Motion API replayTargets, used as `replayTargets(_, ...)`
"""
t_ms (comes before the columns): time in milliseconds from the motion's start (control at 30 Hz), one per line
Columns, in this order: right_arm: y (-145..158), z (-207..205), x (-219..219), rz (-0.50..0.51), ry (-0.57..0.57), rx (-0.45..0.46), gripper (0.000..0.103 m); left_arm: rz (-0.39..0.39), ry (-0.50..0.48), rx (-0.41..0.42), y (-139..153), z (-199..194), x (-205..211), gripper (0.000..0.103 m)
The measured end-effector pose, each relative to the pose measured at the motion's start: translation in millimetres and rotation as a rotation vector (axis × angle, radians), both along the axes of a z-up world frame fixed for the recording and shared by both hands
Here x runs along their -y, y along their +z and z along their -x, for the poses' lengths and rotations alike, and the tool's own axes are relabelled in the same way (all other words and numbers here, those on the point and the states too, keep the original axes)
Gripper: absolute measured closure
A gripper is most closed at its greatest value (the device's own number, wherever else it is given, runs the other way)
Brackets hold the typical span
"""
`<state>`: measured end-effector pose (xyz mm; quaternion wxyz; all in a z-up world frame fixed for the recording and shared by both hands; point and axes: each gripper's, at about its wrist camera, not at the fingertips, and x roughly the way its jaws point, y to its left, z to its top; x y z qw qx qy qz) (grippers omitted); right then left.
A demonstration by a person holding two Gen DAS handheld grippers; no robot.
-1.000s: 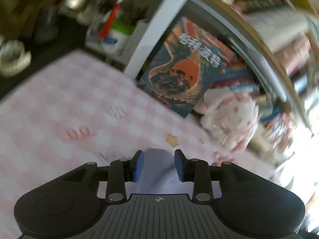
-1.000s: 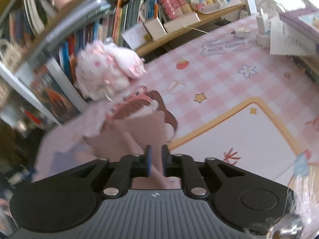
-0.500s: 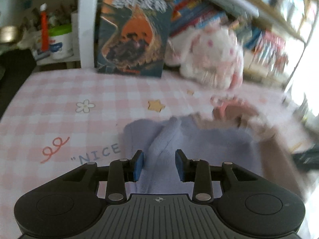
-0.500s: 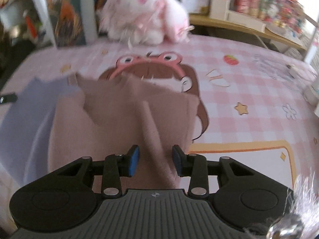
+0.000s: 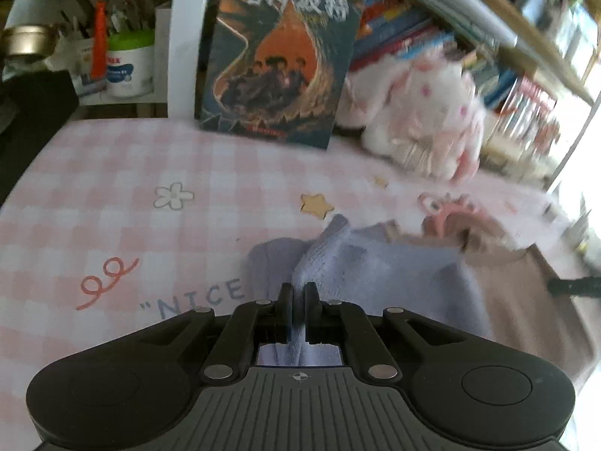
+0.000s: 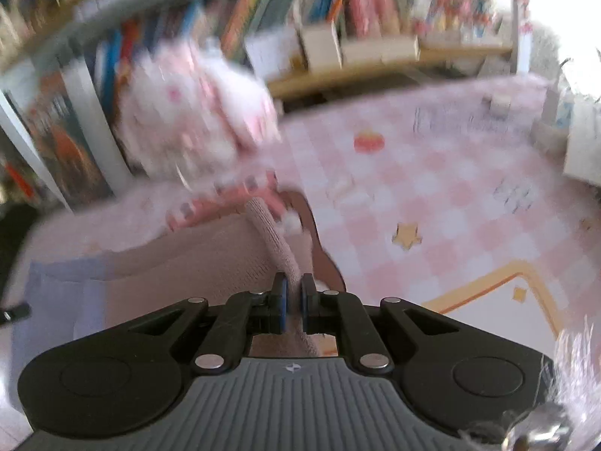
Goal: Fold clothes
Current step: 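Lift both side edges and fold them inward toward each other, then open both grippers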
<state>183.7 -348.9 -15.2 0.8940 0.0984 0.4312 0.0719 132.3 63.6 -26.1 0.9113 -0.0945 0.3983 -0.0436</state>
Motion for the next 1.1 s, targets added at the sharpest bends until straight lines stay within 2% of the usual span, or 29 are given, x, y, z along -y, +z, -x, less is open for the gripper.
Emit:
replayTargets(33, -8, -4, -4, 0.031, 0.006, -0.021, 0.09, -0.006, 0.003, 0.012, 3, 0, 0, 0.091)
replayTargets(100, -5, -6, -4, 0.032, 0.01, -0.006, 0.085, -0.015, 0.009, 0.04, 10, 1, 0, 0.087)
replayTargets(167, 4, -7, -3, 0.014, 0.01, 0.028, 0.074, -0.019, 0.019, 0.08, 17, 0, -1, 0.078)
replayTargets(200, 7, -8, -5, 0.019, 0.019, 0.042, 0.071, -0.018, 0.021, 0.086, 18, -4, -1, 0.069)
replayTargets(233, 10, -11, -9, 0.035, 0.036, 0.052, 0.071, -0.018, 0.021, 0.09, 19, -9, 0, 0.065)
replayTargets(367, 8, -28, -25, 0.123, 0.104, 0.043, 0.073, -0.055, -0.026, 0.07, 13, -26, 12, 0.069)
replayTargets(400, 5, -31, -29, 0.145, 0.118, 0.035, 0.082, -0.071, -0.043, 0.057, 9, -29, 17, 0.087)
replayTargets(433, 3, -33, -32, 0.16, 0.129, 0.028, 0.093, -0.081, -0.04, 0.049, 8, -30, 18, 0.1)
replayTargets(467, 3, -34, -32, 0.153, 0.127, 0.036, 0.098, -0.09, -0.035, 0.04, 7, -31, 20, 0.1)
replayTargets(500, 6, -32, -30, 0.132, 0.113, 0.055, 0.098, -0.069, -0.018, 0.06, 10, -28, 18, 0.1)
replayTargets(567, 13, -30, -25, 0.075, 0.076, 0.09, 0.098, -0.033, 0.022, 0.093, 15, -23, 12, 0.1)
replayTargets(633, 15, -32, -17, 0.022, 0.028, 0.086, 0.098, -0.013, 0.04, 0.058, 7, -30, 7, 0.1)
replayTargets(767, -12, -48, -14, 0.036, 0.001, -0.016, 0.098, 0.04, 0.066, -0.029, -16, -43, -4, 0.099)
replayTargets(933, -15, -46, -12, 0.023, -0.007, -0.001, 0.096, 0.069, 0.087, -0.025, -18, -38, -7, 0.093)
replayTargets(967, -13, -45, -12, 0.032, -0.004, 0.003, 0.092, 0.073, 0.092, -0.026, -14, -37, -8, 0.092)
replayTargets(1000, -10, -43, -11, 0.035, -0.006, 0.008, 0.085, 0.076, 0.099, -0.019, -9, -35, -8, 0.089)
replayTargets(1067, -4, -38, -9, 0.038, -0.004, 0.022, 0.077, 0.05, 0.115, 0.016, 3, -24, -7, 0.078)
replayTargets(1100, -1, -34, -7, 0.031, 0.006, 0.033, 0.074, 0.025, 0.124, 0.037, 9, -18, -5, 0.066)
